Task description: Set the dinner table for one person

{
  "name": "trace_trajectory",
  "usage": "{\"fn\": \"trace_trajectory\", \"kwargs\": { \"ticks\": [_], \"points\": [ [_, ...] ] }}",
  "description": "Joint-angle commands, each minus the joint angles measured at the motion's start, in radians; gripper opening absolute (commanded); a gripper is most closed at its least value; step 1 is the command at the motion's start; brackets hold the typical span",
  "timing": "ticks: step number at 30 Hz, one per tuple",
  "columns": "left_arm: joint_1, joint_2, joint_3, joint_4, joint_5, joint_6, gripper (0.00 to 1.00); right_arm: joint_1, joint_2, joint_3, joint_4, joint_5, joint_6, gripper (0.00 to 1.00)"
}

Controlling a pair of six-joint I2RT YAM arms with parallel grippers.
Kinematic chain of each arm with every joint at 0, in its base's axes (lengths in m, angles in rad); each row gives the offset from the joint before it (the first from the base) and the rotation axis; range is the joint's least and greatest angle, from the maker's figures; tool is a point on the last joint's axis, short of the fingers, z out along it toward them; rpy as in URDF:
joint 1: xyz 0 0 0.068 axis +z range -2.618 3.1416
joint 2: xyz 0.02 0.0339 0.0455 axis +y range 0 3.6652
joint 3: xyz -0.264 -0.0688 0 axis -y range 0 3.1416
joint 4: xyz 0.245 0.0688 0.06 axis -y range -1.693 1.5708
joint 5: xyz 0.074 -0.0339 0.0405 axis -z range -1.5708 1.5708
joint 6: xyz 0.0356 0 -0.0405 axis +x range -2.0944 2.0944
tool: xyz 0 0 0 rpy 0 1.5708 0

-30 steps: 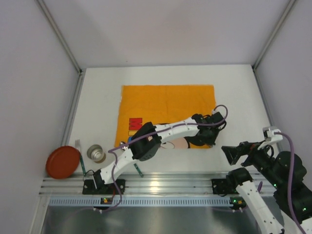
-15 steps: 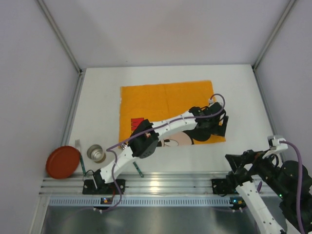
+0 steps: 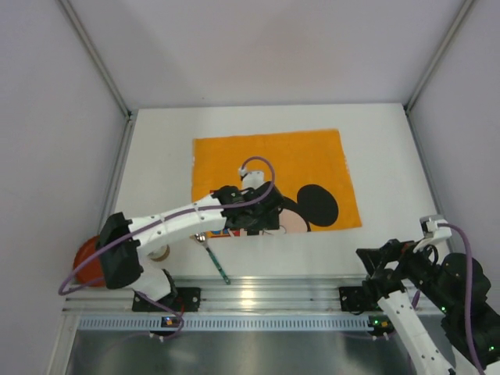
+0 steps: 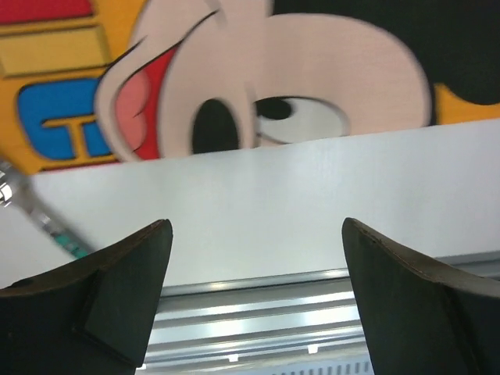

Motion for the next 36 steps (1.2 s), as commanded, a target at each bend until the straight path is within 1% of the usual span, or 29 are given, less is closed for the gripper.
{"fn": "trace_trajectory", "kwargs": {
  "ticks": [1,4,5,7,9,11,15,17,20,23,28,33,35,36],
  "points": [
    [0.021,-0.112,-0.184,-0.096,-0.092,-0.202,0.95,0.008,0.004,-0.022,0.065,-0.034,-0.003,1.0],
    [0.022,-0.193,-0.276,-0.207,-0.118,-0.331,0.92,0.008,0.017,-0.03,0.076,-0.043,-0.015,1.0],
    [0.024,-0.21,-0.296,-0.232,-0.124,-0.395,0.87,0.01,0.02,-0.032,0.077,-0.048,-0.017,1.0],
    [0.024,-0.244,-0.356,-0.281,-0.135,-0.458,0.81,0.01,0.023,-0.039,0.085,-0.057,-0.018,1.0],
    [0.024,-0.276,-0.429,-0.275,-0.136,-0.521,0.8,0.01,0.028,-0.047,0.093,-0.066,-0.022,1.0],
    [0.024,-0.299,-0.469,-0.26,-0.141,-0.555,0.8,0.008,0.033,-0.055,0.094,-0.077,-0.029,1.0],
    [0.025,-0.377,-0.564,-0.259,-0.149,-0.595,0.8,0.008,0.045,-0.044,0.091,-0.081,-0.051,1.0],
    [0.024,-0.426,-0.628,-0.225,-0.139,-0.619,0.79,0.008,0.046,-0.044,0.09,-0.077,-0.055,1.0],
    [0.027,-0.477,-0.714,-0.159,-0.126,-0.627,0.77,0.008,0.045,-0.05,0.09,-0.08,-0.055,1.0],
    [0.054,-0.48,-0.751,-0.108,-0.119,-0.604,0.73,0.01,0.046,-0.062,0.09,-0.084,-0.054,1.0],
    [0.06,-0.419,-0.752,0.014,-0.119,-0.531,0.72,0.008,0.048,-0.078,0.093,-0.092,-0.061,1.0],
    [0.06,-0.355,-0.712,0.045,-0.124,-0.48,0.72,0.01,0.059,-0.076,0.094,-0.091,-0.069,1.0],
    [0.062,-0.338,-0.71,0.051,-0.123,-0.475,0.69,0.008,0.059,-0.082,0.094,-0.088,-0.069,1.0],
    [0.064,-0.33,-0.712,0.05,-0.119,-0.475,0.64,0.008,0.059,-0.085,0.094,-0.088,-0.069,1.0]
  ]
}}
